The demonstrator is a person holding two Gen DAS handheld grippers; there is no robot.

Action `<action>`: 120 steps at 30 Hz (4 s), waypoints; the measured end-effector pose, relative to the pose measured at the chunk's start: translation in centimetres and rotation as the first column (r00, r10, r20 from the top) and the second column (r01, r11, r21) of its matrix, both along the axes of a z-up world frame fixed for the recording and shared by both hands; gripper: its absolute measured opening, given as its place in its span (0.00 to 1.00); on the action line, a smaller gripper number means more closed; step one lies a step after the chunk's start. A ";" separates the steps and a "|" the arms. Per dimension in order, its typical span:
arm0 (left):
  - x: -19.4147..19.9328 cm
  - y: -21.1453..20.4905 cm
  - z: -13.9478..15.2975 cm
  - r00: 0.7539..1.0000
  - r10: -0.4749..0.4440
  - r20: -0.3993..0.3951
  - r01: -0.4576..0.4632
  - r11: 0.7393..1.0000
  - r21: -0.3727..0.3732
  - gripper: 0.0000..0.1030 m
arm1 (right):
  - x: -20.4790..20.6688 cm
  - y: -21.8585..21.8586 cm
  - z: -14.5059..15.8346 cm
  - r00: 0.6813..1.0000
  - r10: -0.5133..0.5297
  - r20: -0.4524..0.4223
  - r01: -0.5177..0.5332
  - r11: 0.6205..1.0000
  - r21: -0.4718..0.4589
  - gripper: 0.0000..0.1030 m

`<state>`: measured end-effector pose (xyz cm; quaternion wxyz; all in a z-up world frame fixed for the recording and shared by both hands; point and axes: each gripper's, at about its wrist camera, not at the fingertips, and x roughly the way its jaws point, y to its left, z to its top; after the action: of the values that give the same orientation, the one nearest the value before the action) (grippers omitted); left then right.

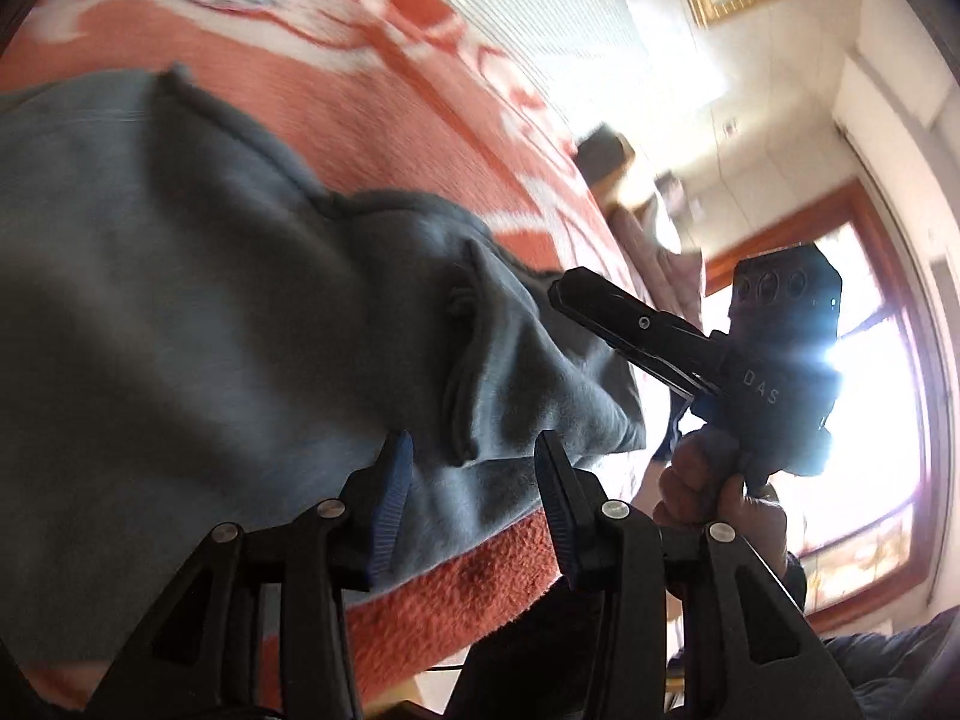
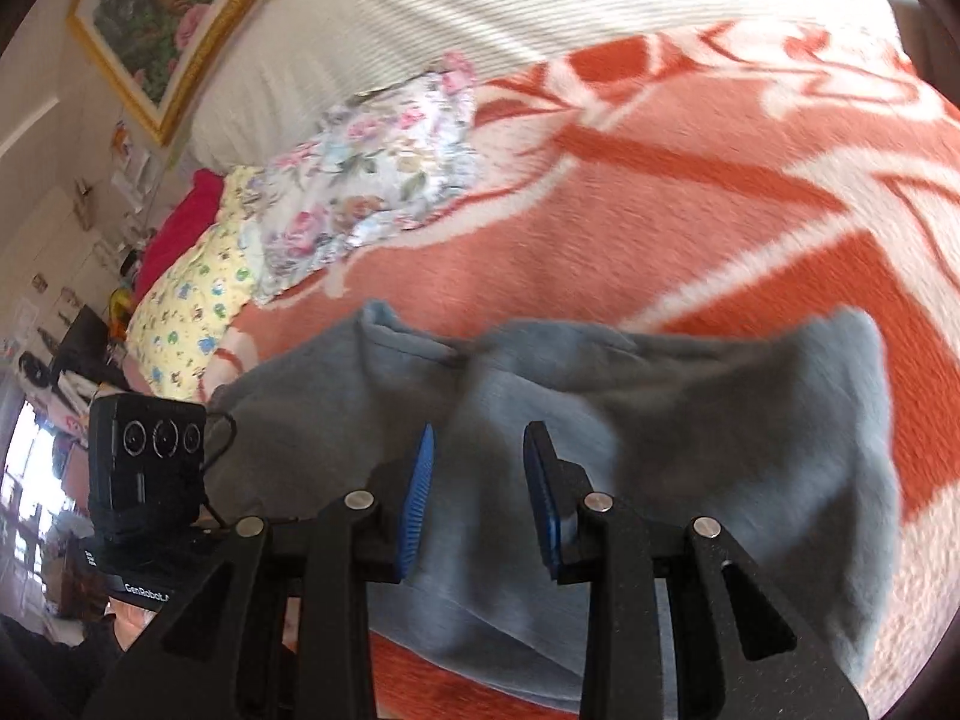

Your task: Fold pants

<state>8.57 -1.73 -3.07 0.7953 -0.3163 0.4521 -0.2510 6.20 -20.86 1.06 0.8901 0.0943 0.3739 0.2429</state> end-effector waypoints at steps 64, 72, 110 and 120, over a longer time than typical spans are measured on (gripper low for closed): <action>-20.6 28.2 -5.2 0.479 0.854 -0.205 -0.875 0.447 -0.185 0.74 | 10.5 48.1 -5.6 0.597 0.752 -0.279 -0.795 0.511 -0.326 0.59; -19.9 29.2 -5.8 0.445 0.871 -0.208 -0.891 0.407 -0.200 0.74 | 10.2 52.9 -9.2 0.530 0.770 -0.356 -0.831 0.386 -0.401 0.59; -8.9 9.9 5.3 0.824 0.552 0.130 -0.536 0.833 -0.137 0.15 | 7.5 16.3 5.9 0.908 0.417 0.037 -0.417 0.909 0.007 0.09; -3.9 -1.0 6.0 0.931 0.334 0.145 -0.334 0.942 -0.025 0.15 | 6.7 4.5 5.8 0.963 0.263 0.054 -0.266 0.962 0.060 0.09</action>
<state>4.69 -2.68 2.94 0.8576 -0.3693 0.3317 -0.1347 12.91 -16.36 6.85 0.8543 0.0674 0.3545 0.3740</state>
